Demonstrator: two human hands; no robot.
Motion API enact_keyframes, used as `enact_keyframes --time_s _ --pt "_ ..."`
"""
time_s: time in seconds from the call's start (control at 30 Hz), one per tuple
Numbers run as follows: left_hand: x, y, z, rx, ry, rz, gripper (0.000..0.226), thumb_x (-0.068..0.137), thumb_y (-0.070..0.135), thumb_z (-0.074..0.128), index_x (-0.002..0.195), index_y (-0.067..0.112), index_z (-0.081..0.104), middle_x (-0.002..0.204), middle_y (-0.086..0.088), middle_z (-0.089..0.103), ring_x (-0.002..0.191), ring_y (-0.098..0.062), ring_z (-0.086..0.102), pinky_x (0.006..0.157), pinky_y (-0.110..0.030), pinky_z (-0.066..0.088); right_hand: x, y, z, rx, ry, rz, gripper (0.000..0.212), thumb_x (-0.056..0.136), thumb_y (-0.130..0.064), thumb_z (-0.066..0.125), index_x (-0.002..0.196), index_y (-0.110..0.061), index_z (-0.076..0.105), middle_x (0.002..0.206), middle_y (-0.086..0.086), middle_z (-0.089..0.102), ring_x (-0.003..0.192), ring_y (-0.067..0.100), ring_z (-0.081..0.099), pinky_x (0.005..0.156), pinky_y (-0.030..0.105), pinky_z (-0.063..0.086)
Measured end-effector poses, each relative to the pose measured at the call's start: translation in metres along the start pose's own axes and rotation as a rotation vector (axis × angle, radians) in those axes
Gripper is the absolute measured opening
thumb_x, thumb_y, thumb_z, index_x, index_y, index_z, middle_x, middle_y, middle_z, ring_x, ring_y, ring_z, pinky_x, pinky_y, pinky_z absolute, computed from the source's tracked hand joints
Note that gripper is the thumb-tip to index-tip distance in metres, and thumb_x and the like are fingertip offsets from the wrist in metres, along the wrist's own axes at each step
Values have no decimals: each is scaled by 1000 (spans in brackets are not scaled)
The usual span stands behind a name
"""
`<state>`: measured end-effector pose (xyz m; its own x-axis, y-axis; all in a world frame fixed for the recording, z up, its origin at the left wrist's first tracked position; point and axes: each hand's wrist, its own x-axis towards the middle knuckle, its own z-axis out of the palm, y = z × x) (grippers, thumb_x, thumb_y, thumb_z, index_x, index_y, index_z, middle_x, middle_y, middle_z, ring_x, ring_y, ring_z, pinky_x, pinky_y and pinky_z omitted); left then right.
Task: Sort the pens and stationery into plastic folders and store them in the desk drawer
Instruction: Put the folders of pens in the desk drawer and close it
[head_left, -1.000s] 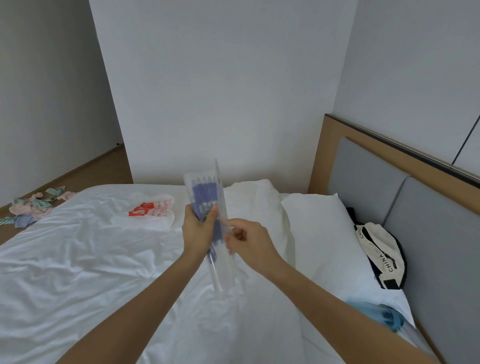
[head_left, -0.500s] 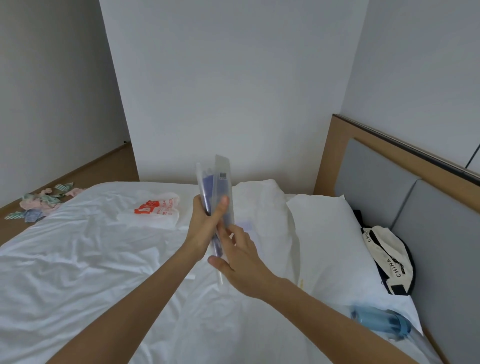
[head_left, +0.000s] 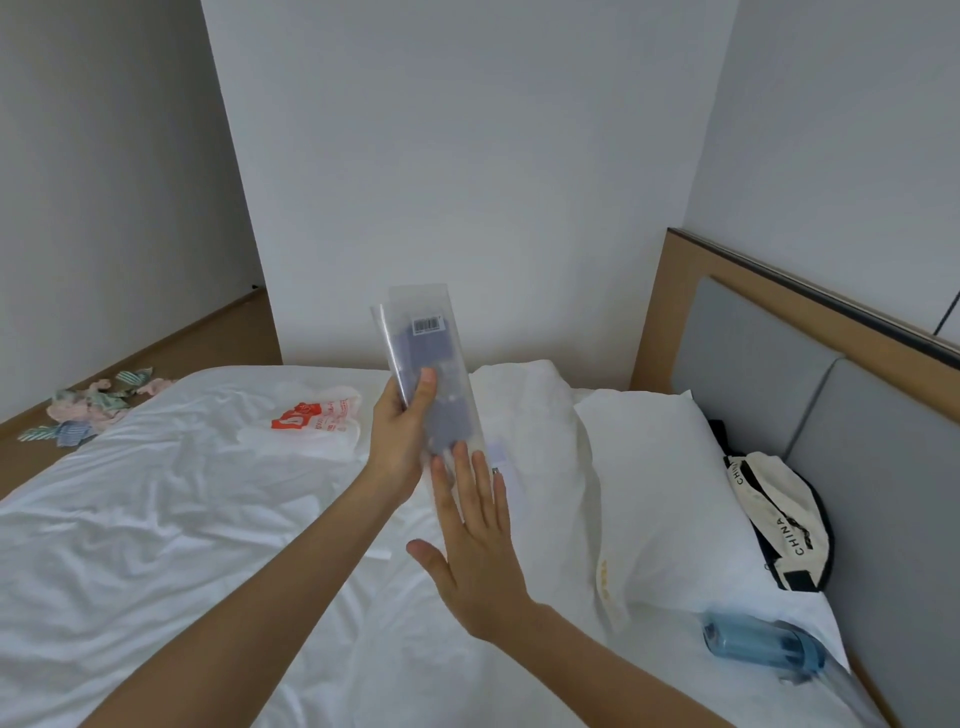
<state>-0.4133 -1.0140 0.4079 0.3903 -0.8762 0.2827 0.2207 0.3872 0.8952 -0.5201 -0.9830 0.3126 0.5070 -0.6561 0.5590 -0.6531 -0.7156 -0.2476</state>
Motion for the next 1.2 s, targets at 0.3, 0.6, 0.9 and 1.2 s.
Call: enact_keyframes --time_s 0.3,0.6,0.9,1.2 --pt "1 0 -7 55 19 -41 15 93 29 55 106 23 60 93 2 70 91 -24 69 77 -38 57 17 14 -23 781 -10 344 72 86 -52 57 144 -42 17 147 -19 24 134 -3 26 105 10 25" --pt "-10 6 -3 -68 -99 -198 31 87 24 60 116 12 59 109 -13 69 94 -27 68 80 -40 58 21 31 -64 1025 -347 449 45 78 -19 77 117 -23 54 105 4 65 89 13 63 80 43 55" --pt "-8 12 -4 -44 -240 -242 44 81 14 64 123 7 54 121 -22 62 100 -32 64 84 -42 56 9 32 -67 1157 -377 422 40 80 -10 74 112 -27 57 103 3 64 91 15 64 80 45 55" --pt "-5 8 -6 -42 -180 -270 59 74 28 73 126 7 54 118 -19 64 106 -35 63 91 -47 52 2 33 -61 1221 -453 421 45 73 -16 76 113 -21 57 94 0 63 82 16 64 60 35 56"
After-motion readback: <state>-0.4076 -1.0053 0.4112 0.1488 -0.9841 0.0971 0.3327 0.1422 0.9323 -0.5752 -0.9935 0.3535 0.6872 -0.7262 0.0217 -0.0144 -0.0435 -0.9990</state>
